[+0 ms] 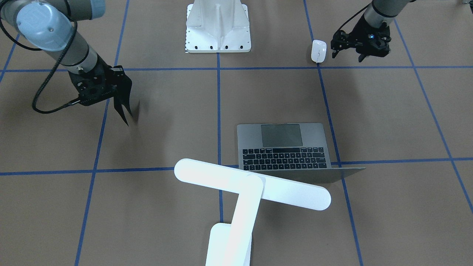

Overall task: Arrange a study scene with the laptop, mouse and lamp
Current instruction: 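Lay the pad beside the laptop with the right gripper while the left reaches the mouse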

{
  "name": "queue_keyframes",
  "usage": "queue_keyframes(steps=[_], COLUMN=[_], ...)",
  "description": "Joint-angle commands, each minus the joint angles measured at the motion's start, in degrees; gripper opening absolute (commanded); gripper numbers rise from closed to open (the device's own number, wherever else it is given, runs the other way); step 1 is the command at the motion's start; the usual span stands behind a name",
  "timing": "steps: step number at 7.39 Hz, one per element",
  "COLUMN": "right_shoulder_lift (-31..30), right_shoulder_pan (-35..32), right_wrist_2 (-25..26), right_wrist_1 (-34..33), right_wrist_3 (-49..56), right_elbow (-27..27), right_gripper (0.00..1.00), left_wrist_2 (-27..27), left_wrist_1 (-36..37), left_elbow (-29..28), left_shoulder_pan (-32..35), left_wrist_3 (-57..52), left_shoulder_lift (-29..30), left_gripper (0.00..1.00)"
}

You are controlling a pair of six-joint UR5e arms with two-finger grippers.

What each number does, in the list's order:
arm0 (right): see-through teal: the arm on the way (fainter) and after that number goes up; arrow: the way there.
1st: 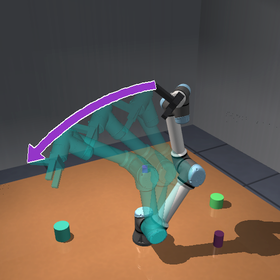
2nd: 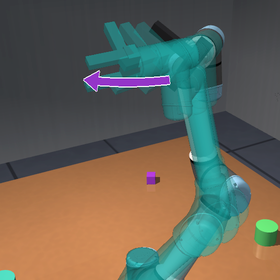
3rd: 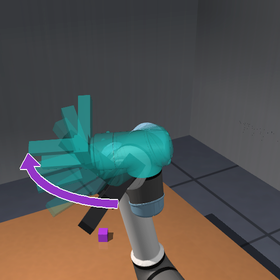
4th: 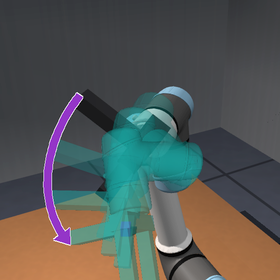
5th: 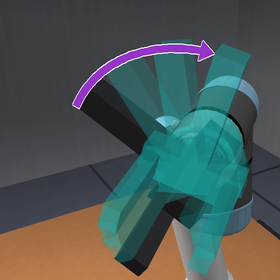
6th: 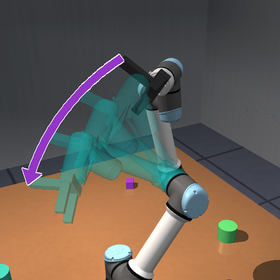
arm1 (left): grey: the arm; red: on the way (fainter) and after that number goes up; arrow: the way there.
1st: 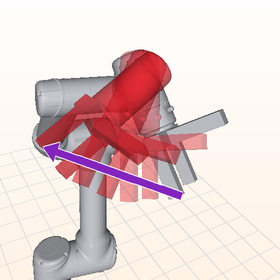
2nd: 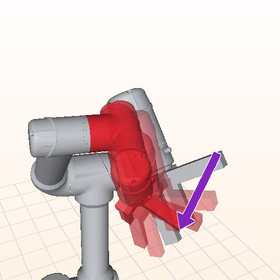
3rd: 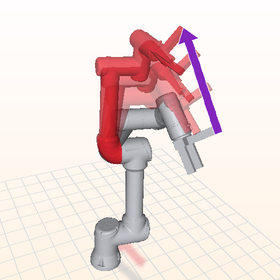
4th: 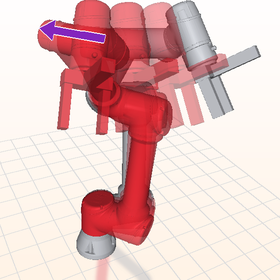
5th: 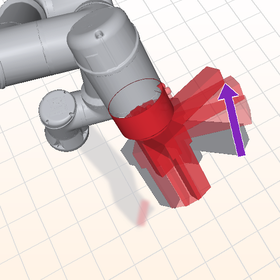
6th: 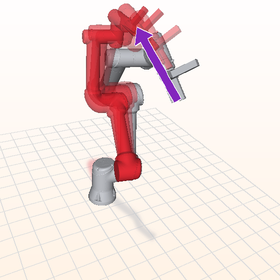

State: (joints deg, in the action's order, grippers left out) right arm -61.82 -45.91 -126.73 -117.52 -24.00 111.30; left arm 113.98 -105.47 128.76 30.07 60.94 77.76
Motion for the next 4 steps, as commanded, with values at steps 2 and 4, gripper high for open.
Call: queue_keyframes(steps=[2, 4], right_shoulder_lift=[11.78, 18.02], right_shoulder_pan=[-3.12, -7.68], right_wrist_2=[0.08, -4.11], right_wrist_1=[-4.11, -4.20], right_wrist_3=[1.32, 1.41], right_elbow=[-7.30, -12.66], right_gripper=[0.12, 0.12], left_wrist_2=[-2.80, -3.15], left_wrist_1=[-2.10, -2.10], left_elbow=[0.00, -0.09], left_shoulder_pan=[-6.59, -8.44], left_wrist_3=[6.63, 7.00], left_shoulder_lift=[-0.24, -1.20], left_gripper=[1.00, 1.00])
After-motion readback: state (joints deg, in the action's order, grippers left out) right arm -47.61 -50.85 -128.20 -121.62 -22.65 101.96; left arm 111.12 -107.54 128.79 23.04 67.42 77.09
